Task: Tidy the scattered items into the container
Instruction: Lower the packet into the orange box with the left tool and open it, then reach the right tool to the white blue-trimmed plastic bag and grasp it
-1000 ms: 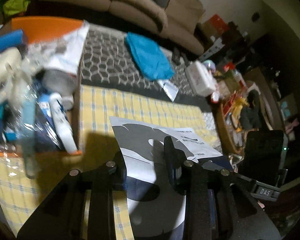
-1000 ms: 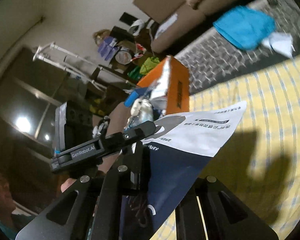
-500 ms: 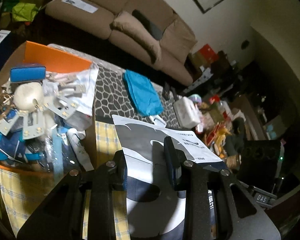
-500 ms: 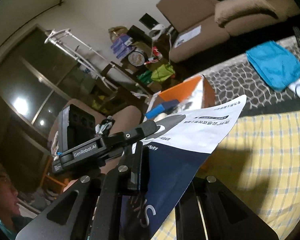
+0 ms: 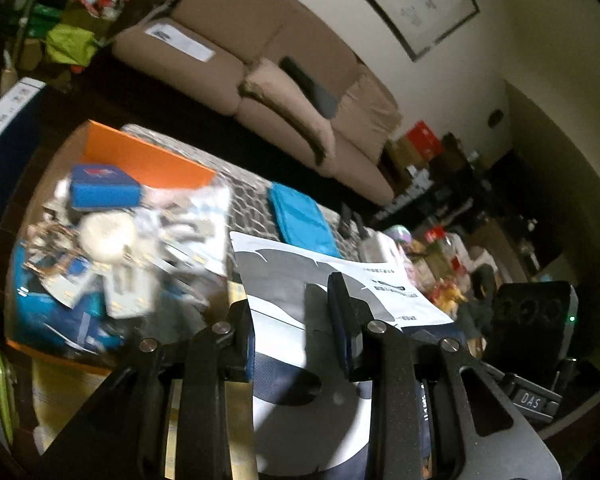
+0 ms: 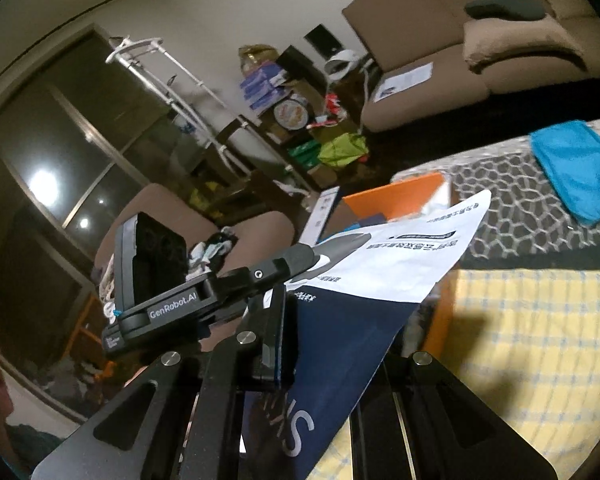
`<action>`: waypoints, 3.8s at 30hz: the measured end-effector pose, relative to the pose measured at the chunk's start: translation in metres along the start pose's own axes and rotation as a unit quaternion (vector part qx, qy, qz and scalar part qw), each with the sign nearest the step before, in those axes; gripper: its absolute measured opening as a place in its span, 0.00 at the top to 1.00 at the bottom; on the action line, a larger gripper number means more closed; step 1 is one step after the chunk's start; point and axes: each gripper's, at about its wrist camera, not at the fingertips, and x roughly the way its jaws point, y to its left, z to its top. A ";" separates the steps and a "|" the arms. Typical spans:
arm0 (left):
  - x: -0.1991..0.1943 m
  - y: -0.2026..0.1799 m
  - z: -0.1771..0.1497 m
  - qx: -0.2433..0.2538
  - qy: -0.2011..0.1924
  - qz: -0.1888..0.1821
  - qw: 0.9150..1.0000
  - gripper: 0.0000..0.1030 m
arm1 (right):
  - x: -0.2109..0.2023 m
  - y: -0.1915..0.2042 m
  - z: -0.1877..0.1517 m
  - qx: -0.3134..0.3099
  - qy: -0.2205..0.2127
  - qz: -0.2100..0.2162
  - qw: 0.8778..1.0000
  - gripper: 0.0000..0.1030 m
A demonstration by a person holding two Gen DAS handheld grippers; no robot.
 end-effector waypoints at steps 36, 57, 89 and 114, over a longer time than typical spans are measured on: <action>0.007 0.079 0.035 -0.002 0.046 0.198 0.979 0.14 | 0.082 -0.072 0.047 0.025 0.039 -0.191 0.980 0.23; 0.023 -0.004 0.001 0.151 0.034 0.242 0.958 0.14 | -0.071 -0.099 -0.042 0.056 -0.003 -0.330 0.942 0.23; 0.054 -0.007 -0.014 0.135 0.088 0.178 0.971 0.14 | -0.140 -0.169 -0.058 0.103 -0.009 -0.391 0.915 0.19; 0.075 -0.004 -0.015 0.080 0.123 0.106 0.983 0.14 | -0.012 -0.372 0.040 -0.001 0.096 -0.468 0.878 0.22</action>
